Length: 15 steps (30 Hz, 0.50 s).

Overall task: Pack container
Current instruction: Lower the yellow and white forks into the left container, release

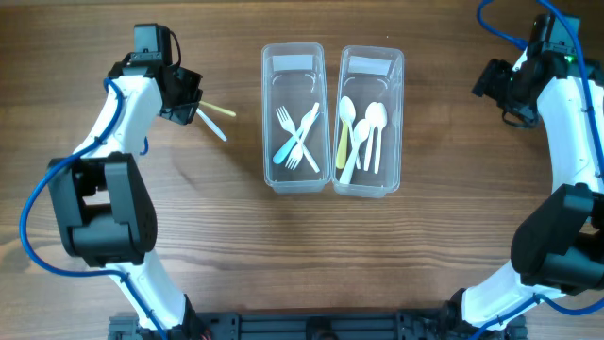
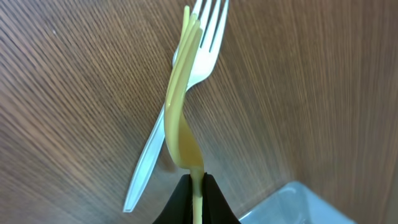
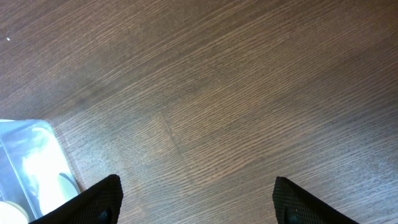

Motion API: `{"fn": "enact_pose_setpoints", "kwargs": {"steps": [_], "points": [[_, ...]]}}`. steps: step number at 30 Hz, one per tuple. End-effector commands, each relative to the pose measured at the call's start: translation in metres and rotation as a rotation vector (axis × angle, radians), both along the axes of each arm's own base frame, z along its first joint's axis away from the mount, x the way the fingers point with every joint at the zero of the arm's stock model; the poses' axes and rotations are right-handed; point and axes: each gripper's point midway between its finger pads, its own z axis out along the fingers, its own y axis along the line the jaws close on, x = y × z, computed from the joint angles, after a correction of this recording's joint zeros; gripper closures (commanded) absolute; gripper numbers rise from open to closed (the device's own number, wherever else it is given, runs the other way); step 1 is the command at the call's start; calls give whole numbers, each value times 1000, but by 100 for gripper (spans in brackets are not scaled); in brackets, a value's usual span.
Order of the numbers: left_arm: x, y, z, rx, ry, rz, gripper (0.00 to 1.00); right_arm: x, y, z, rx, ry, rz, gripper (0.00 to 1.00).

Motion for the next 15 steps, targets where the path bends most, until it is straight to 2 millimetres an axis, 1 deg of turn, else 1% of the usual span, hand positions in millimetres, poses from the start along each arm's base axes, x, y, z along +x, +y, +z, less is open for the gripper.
{"fn": "enact_pose_setpoints", "kwargs": {"steps": [1, 2, 3, 4, 6, 7, 8, 9, 10, 11, 15], "points": [[0, -17, 32, 122, -98, -276, 96, -1, 4, -11, 17, 23, 0, 23], [1, -25, 40, 154, -132, -359, 96, -1, 4, -11, 17, 23, 0, 23], [2, -46, 61, 239, -211, -548, 96, -1, 4, -10, 16, 21, 0, 23], [0, -53, 70, 281, -237, -608, 96, 0, 4, -10, 17, 20, 0, 23], [-7, -73, 92, 367, -290, -745, 96, 0, 3, -10, 16, 19, 0, 23], [-14, -88, 104, 411, -324, -846, 96, 0, 4, -10, 17, 20, -1, 23], [-20, -99, 111, 433, -344, -910, 96, 0, 3, -10, 16, 20, 0, 23], [-25, -110, 116, 445, -361, -960, 96, 0, 3, -10, 16, 20, 0, 22], [-32, -125, 121, 456, -378, -1008, 96, 0, 3, -10, 16, 20, 0, 22], [-36, -133, 121, 457, -378, -1030, 96, 0, 3, -10, 16, 20, 0, 22], [-57, -157, 112, 436, -335, -1107, 96, 0, 3, -10, 16, 19, 0, 22]]}}
